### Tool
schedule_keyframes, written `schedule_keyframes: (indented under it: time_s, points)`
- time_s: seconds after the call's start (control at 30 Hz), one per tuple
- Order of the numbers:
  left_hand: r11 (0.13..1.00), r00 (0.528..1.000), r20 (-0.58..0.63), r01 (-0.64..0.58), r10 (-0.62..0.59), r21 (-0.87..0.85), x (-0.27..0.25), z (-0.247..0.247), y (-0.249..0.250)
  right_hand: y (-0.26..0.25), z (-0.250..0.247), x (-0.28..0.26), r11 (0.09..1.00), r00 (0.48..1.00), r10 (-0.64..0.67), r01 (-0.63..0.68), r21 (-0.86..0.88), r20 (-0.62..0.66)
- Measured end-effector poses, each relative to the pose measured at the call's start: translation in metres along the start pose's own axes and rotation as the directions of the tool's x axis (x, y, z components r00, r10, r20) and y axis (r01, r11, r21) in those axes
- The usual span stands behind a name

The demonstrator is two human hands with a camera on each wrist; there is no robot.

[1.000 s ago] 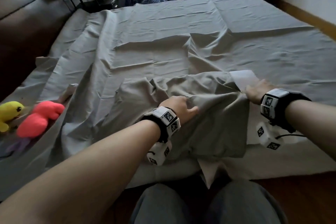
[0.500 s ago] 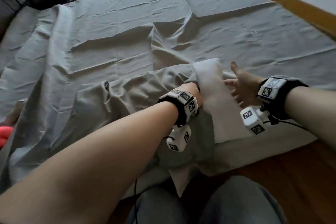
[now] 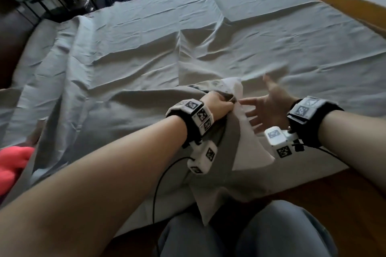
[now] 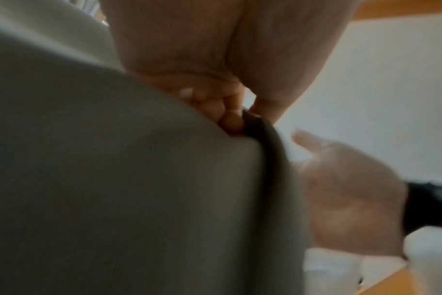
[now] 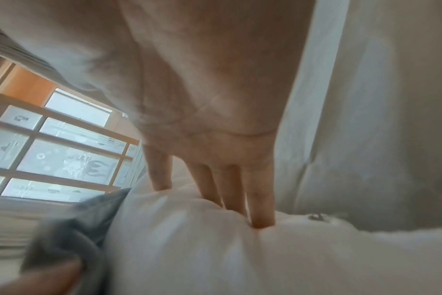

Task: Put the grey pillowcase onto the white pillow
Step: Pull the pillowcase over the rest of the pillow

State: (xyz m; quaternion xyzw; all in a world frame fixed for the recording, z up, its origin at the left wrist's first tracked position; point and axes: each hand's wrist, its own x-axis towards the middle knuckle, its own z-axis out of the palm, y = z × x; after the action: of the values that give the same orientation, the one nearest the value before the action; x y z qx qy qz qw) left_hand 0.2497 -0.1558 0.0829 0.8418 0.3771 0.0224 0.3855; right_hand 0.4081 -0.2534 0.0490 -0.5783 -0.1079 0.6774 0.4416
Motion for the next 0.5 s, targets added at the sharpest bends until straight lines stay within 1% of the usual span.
schedule_keyframes:
  time_s: [0.03,0.07,0.1,0.13,0.2,0.23,0.27,0.3,0.37,0.4,0.43,0.47,0.5]
  points:
    - [0.998,0.998,0.032,0.055,-0.056,0.043,-0.006,-0.001,-0.007,0.002,0.001,-0.002,0.999,0.998,-0.013,0.010,-0.048,-0.069]
    - [0.987,0.990,0.080,0.106,-0.115,0.118,-0.013,-0.002,-0.011,0.001,0.001,-0.002,0.991,0.992,0.020,-0.036,-0.125,-0.126]
    - [0.965,0.973,0.141,0.147,-0.180,0.218,-0.021,-0.002,-0.011,-0.001,0.000,-0.004,0.974,0.979,0.044,-0.086,-0.208,-0.198]
    - [0.934,0.946,0.211,0.173,-0.246,0.312,-0.030,0.000,-0.009,-0.001,0.001,-0.008,0.945,0.972,0.078,-0.143,-0.295,-0.223]
    - [0.895,0.898,0.310,0.170,-0.313,0.413,-0.045,0.010,-0.007,0.002,0.002,-0.018,0.875,0.959,0.192,-0.263,-0.407,-0.208]
    - [0.893,0.884,0.335,0.173,-0.327,0.415,-0.052,0.016,-0.005,0.004,0.002,-0.022,0.856,0.951,0.243,-0.302,-0.420,-0.191]
    - [0.893,0.880,0.340,0.174,-0.331,0.416,-0.058,0.022,-0.005,0.008,0.004,-0.025,0.845,0.944,0.276,-0.328,-0.422,-0.180]
    - [0.882,0.889,0.331,0.147,-0.316,0.448,-0.061,0.027,-0.006,0.013,0.005,-0.026,0.856,0.945,0.290,-0.326,-0.401,-0.151]
    - [0.846,0.925,0.289,0.061,-0.247,0.529,-0.062,0.034,-0.009,0.023,0.011,-0.030,0.908,0.961,0.271,-0.273,-0.317,-0.052]
    - [0.852,0.934,0.274,0.055,-0.228,0.521,-0.061,0.036,-0.012,0.029,0.011,-0.029,0.934,0.969,0.248,-0.237,-0.267,0.005]
    - [0.903,0.939,0.272,0.081,-0.212,0.422,-0.060,0.037,-0.012,0.036,0.013,-0.027,0.957,0.976,0.208,-0.189,-0.220,0.064]
    - [0.963,0.941,0.288,0.107,-0.179,0.247,-0.060,0.037,-0.010,0.043,0.017,-0.028,0.974,0.983,0.162,-0.145,-0.173,0.088]
    - [0.993,0.946,0.302,0.109,-0.119,0.052,-0.061,0.034,-0.006,0.047,0.024,-0.032,0.988,0.987,0.114,-0.100,-0.121,0.111]
